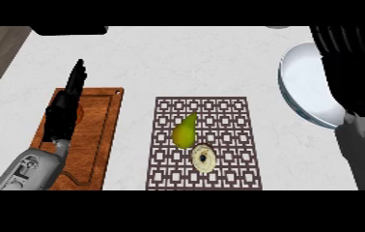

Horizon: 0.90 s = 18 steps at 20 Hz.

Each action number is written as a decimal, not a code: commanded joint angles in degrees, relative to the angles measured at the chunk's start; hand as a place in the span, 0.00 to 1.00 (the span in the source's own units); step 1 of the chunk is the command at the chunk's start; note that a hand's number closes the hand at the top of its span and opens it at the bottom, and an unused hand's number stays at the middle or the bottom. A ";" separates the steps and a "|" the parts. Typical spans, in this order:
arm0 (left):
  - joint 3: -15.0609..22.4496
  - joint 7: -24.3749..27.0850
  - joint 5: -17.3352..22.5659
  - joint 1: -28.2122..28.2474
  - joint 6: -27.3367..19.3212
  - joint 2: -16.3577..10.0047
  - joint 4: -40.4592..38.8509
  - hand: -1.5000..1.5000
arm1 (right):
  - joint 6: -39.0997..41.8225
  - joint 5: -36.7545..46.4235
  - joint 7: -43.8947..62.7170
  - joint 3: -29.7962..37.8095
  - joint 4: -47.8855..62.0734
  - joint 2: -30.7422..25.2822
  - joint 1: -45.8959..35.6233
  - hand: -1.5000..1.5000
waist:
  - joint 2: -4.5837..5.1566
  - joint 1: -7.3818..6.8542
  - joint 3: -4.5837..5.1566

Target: Pick the cupcake from the placemat and place it in the bowl

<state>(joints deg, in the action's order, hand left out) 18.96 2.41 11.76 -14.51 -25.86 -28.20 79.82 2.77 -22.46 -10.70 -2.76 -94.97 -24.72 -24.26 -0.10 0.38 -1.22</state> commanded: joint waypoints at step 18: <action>-8.41 -3.55 6.54 7.42 2.44 -4.31 3.95 0.50 | -33.24 54.01 37.01 -20.50 -18.81 -4.54 35.96 0.00 | -2.19 5.06 1.80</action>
<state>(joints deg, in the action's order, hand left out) 10.88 -0.94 17.42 -8.45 -24.04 -32.29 81.88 -26.32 22.02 20.60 -17.63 -107.60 -30.37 4.02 -2.14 5.59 0.68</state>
